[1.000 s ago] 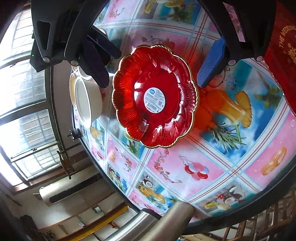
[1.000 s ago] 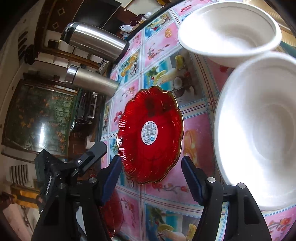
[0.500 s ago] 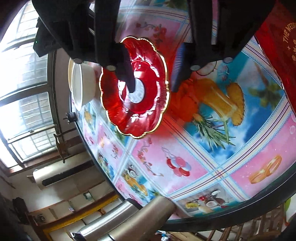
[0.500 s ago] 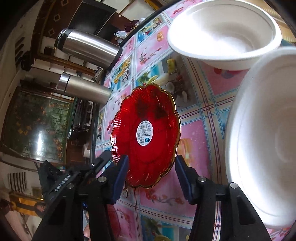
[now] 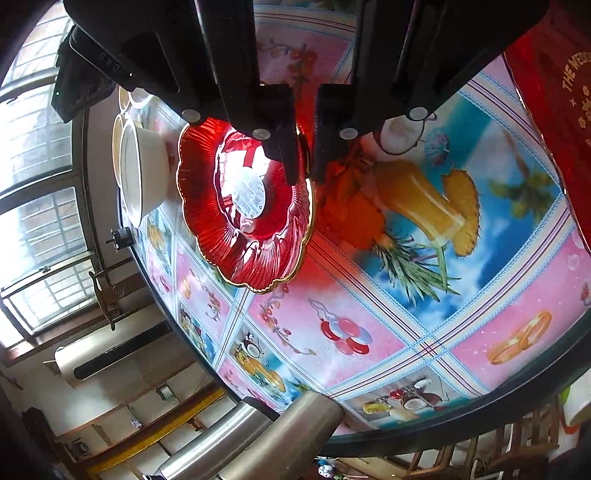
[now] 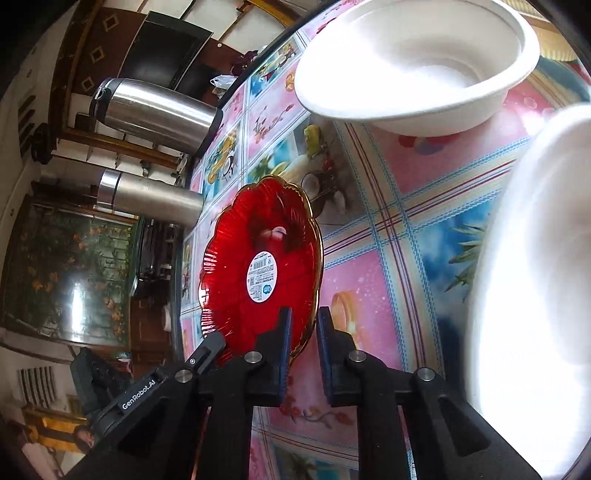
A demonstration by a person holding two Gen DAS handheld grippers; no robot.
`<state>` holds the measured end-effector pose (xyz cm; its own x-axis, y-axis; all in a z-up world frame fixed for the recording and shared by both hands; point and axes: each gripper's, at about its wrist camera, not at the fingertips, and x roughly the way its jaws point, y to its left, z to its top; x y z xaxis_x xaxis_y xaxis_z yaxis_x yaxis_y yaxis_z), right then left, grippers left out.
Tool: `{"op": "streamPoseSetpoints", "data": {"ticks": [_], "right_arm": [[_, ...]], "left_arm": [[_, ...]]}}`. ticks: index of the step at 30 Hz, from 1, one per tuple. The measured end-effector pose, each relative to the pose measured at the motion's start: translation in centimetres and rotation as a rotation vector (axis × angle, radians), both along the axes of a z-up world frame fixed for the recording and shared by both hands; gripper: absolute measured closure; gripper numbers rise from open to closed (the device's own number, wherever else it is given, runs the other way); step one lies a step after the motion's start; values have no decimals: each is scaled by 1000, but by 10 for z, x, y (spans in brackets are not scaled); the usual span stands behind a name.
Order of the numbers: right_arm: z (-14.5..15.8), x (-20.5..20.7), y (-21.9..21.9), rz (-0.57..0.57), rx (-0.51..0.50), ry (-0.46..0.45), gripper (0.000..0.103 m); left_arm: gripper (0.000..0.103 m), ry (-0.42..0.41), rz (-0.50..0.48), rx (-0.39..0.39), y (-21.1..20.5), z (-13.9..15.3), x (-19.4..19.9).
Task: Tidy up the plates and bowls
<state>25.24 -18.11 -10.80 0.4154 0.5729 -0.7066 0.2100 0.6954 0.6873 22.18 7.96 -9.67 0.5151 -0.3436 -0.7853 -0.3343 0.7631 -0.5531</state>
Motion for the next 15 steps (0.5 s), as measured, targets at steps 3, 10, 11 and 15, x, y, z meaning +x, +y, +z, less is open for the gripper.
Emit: {"op": "streamPoseSetpoints", "data": {"ticks": [3, 10, 11, 15], "right_arm": [[-3, 1, -3, -6, 8, 7, 94], [-2, 0, -4, -15, 5, -3, 95], [-2, 0, -5, -16, 6, -5, 95], [0, -3, -6, -19, 7, -18, 95]], "left_arm": [[99, 4, -2, 7, 0, -2, 0], [99, 13, -4, -2, -1, -6, -2], [99, 12, -5, 0, -1, -5, -2], [99, 8, -7, 5, -2, -1, -6]]}}
